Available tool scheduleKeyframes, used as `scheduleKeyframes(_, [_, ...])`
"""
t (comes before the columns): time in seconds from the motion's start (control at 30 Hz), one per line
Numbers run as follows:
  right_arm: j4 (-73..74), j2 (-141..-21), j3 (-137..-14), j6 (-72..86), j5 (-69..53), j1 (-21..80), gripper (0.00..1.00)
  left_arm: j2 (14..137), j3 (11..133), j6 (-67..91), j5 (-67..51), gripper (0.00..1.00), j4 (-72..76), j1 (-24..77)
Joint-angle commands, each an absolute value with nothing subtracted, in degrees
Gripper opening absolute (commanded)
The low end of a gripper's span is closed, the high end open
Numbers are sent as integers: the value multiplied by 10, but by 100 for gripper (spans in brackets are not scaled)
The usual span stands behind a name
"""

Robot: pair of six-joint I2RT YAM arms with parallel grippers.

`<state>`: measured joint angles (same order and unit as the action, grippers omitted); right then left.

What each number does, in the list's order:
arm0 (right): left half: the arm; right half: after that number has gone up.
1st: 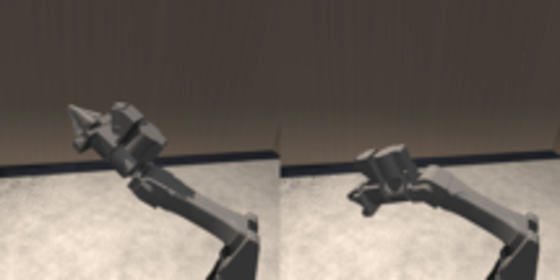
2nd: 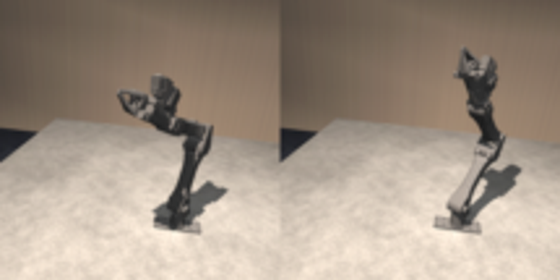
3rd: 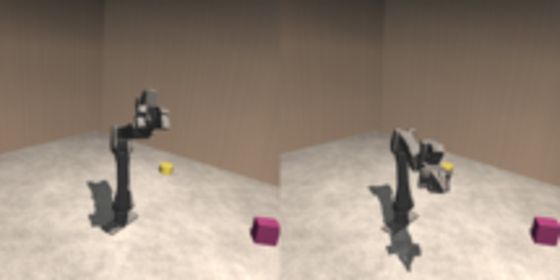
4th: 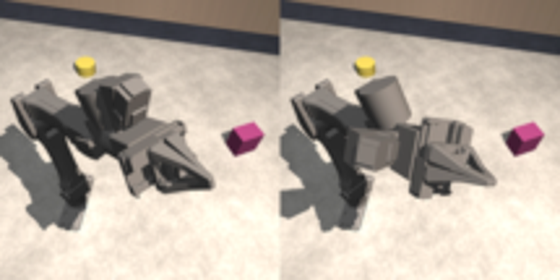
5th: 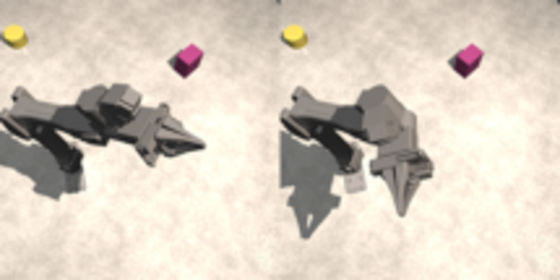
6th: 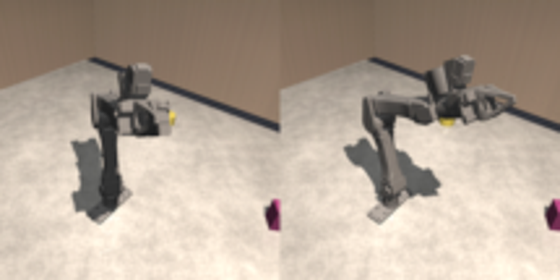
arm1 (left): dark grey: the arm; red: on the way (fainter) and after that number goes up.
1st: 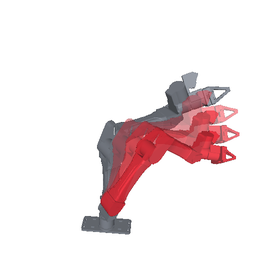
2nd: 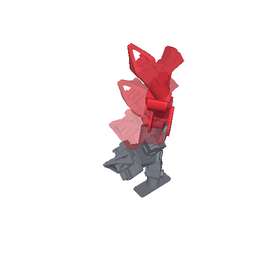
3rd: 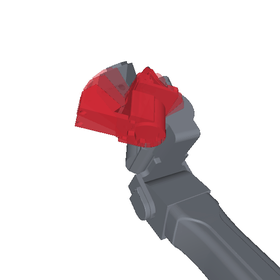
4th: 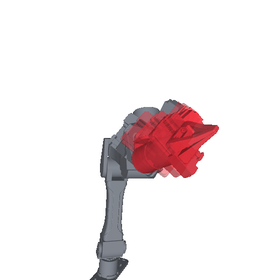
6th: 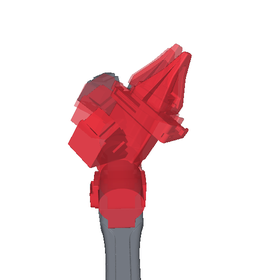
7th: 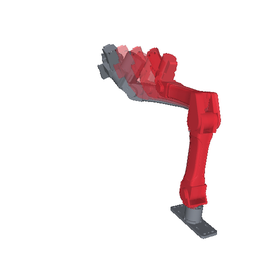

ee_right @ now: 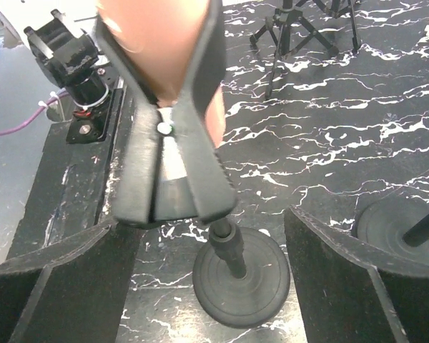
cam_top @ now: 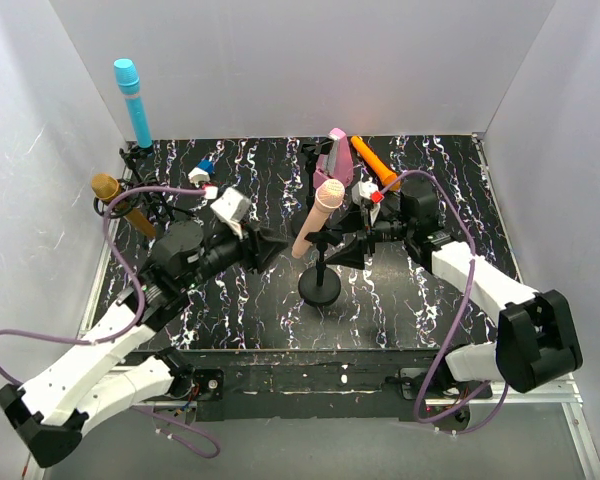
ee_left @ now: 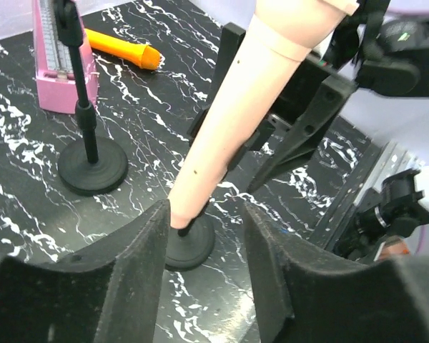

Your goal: Attach the microphones to the stand

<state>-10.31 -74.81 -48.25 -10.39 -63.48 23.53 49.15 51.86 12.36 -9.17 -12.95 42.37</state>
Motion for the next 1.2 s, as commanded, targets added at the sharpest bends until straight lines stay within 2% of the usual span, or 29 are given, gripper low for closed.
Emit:
scheduleKeyframes(0.0, [-293,-769,-454,-25,-648,243,84,418,493,169,-42,50,-148,425])
scheduleKeyframes(0.07, [-353,-780,-438,11,-650,251,83,394,483,184,-25,62,-157,425])
scheduleKeyframes(0.13, [-415,-794,-424,45,-650,261,82,375,478,192,-16,69,-160,424])
scheduleKeyframes(0.3, [-554,-828,-401,137,-645,268,76,361,481,203,-11,71,-165,425])
scheduleKeyframes(0.47, [-639,-840,-387,184,-651,267,63,379,493,202,-20,71,-174,424])
scheduleKeyframes(0.53, [-655,-845,-388,200,-659,267,50,383,494,203,-22,71,-171,425])
scheduleKeyframes(0.57, [-655,-845,-389,205,-662,267,42,385,494,203,-25,71,-170,424])
scheduleKeyframes(0.6, [-654,-845,-389,205,-664,267,29,387,494,203,-26,71,-167,425])
scheduleKeyframes(0.63, [-650,-840,-387,201,-664,266,22,388,496,203,-29,71,-167,425])
scheduleKeyframes(0.77, [-554,-790,-386,122,-657,259,5,383,497,202,-32,71,-168,425])
scheduleKeyframes(0.9, [-440,-723,-400,62,-651,209,1,372,491,200,-34,71,-168,425])
scheduleKeyframes(1.07, [-483,-698,-408,149,-671,55,1,366,480,199,-37,71,-161,425])
scheduleKeyframes(1.17, [-460,-695,-430,148,-670,-45,1,372,477,195,-46,71,-155,425])
